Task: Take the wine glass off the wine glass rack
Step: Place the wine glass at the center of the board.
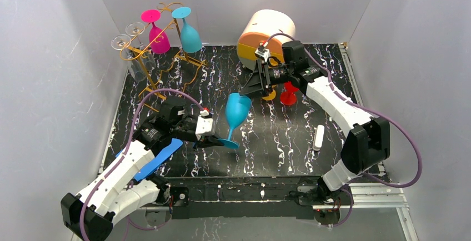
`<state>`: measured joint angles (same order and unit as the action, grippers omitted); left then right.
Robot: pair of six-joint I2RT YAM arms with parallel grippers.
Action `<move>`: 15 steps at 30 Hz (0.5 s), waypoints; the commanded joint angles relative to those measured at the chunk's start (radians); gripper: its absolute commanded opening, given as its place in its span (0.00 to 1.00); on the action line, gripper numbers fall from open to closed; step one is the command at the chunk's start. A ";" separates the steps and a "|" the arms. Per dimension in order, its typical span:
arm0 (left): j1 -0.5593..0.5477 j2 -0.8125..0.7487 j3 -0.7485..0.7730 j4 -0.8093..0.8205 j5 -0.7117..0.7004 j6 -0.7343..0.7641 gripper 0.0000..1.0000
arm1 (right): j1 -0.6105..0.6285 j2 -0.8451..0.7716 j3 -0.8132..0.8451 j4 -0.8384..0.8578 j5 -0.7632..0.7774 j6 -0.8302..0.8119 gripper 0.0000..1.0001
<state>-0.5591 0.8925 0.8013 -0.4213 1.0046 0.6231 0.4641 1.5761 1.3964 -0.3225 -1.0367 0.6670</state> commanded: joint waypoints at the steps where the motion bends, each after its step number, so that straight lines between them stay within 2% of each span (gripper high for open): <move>1: -0.002 -0.002 0.041 -0.022 0.037 0.035 0.00 | -0.002 0.018 0.065 -0.019 -0.153 0.012 0.66; 10: -0.002 0.001 0.033 -0.032 0.045 0.054 0.00 | -0.001 0.017 0.040 -0.023 -0.171 0.034 0.63; 15: -0.002 0.029 0.040 -0.045 0.065 0.073 0.00 | -0.001 0.032 0.050 -0.026 -0.246 0.017 0.64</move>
<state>-0.5591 0.9016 0.8017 -0.4374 1.0313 0.6666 0.4637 1.6009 1.4109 -0.3428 -1.1839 0.6926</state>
